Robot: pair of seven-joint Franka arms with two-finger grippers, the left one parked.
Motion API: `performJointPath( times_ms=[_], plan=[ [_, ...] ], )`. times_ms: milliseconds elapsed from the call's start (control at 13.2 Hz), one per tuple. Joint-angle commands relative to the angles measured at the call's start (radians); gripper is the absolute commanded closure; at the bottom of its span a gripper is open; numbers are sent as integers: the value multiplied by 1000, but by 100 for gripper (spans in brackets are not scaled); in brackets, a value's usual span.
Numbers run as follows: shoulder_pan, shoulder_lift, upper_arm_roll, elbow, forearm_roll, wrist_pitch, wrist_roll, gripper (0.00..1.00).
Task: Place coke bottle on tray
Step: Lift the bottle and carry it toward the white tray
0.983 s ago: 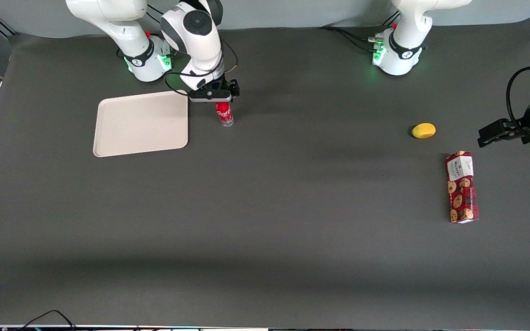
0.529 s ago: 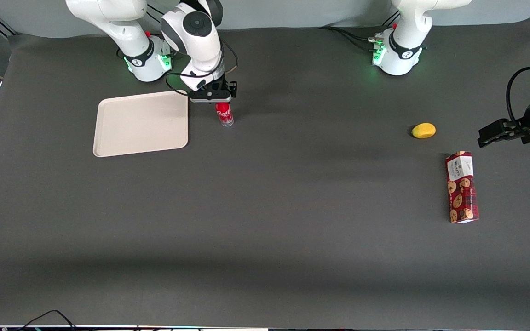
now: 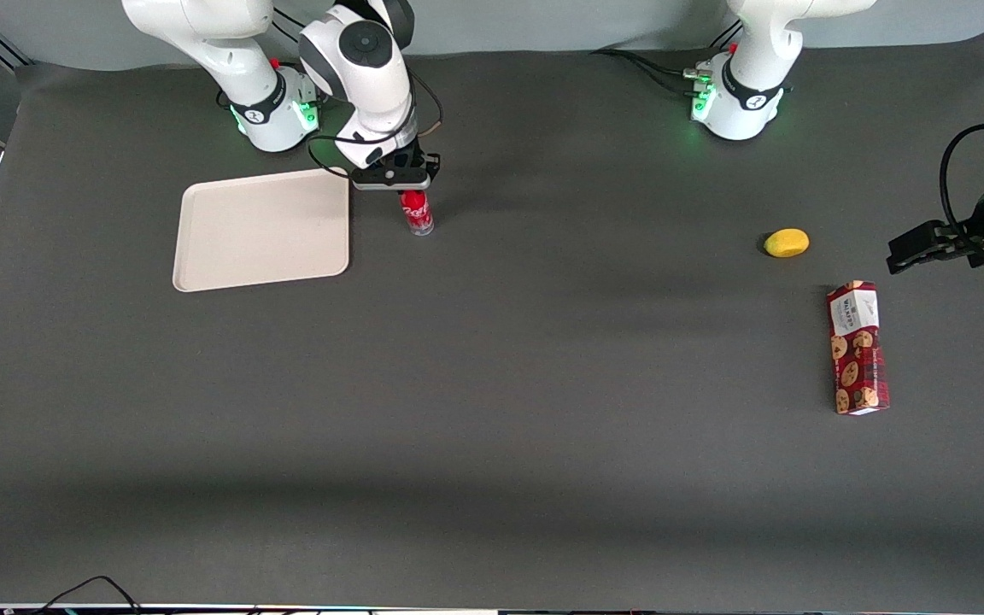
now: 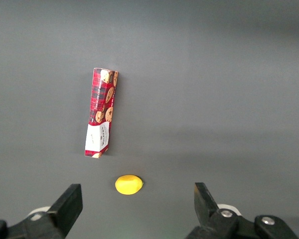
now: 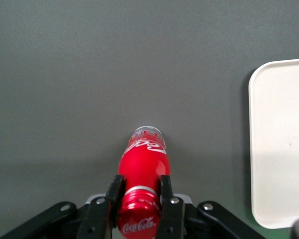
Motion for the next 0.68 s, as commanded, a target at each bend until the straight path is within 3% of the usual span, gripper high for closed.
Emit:
performJointPath(
  times_ms=[0,227,605],
  plan=[
    [-6,-21,-29,67,29,-96,9,100],
    [0,-69,-152,258,29,-385,-46,100],
    [2,-198,-507,353,27,-611,-423,100]
  ],
)
